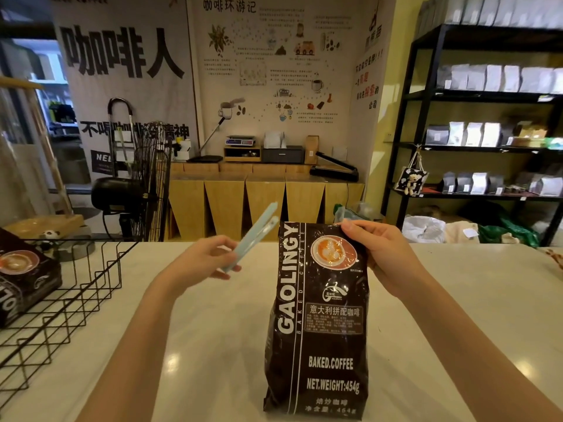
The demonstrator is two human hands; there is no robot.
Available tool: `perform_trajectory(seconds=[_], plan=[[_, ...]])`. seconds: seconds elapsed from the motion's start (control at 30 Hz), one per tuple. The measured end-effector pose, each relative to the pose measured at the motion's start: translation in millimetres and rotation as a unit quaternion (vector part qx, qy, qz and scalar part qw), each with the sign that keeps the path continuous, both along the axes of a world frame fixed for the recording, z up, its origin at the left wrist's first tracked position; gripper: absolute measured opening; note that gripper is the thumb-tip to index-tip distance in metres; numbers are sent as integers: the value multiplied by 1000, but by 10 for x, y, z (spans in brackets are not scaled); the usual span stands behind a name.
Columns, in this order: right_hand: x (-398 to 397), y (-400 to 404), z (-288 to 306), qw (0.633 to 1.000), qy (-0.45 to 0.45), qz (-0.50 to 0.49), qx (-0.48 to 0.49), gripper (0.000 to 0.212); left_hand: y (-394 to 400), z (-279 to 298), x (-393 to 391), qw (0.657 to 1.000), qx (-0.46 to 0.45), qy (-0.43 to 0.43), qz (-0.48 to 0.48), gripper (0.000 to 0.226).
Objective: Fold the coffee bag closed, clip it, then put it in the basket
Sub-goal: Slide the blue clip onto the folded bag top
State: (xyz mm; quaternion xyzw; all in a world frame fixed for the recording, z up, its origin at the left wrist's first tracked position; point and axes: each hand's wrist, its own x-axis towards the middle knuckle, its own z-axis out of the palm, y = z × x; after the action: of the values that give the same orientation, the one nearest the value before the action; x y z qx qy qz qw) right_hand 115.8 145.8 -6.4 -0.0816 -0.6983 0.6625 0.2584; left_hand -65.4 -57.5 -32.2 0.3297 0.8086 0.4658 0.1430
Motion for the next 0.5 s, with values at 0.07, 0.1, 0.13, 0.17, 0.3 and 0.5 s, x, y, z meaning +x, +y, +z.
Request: perform_trajectory(seconds=[0.07, 0.1, 0.13, 0.17, 0.3, 0.5], plan=[[-1, 5, -2, 1000, 3, -1, -2, 14, -94, 172, 79, 997, 64, 7, -41, 14], [-4, 7, -4, 1000, 5, -2, -1, 14, -137, 252, 122, 994, 86, 4, -64, 15], [-6, 7, -6, 1000, 7, -2, -1, 14, -172, 316, 170, 991, 99, 1, -85, 17], [-8, 6, -9, 1000, 8, -3, 0, 14, -193, 365, 213, 990, 100, 7, -102, 18], [-9, 0, -10, 1000, 12, -3, -4, 13, -134, 463, 366, 989, 50, 67, -122, 20], [14, -9, 0, 1000, 15, 1, -2, 14, 37, 463, 491, 981, 23, 128, -145, 16]])
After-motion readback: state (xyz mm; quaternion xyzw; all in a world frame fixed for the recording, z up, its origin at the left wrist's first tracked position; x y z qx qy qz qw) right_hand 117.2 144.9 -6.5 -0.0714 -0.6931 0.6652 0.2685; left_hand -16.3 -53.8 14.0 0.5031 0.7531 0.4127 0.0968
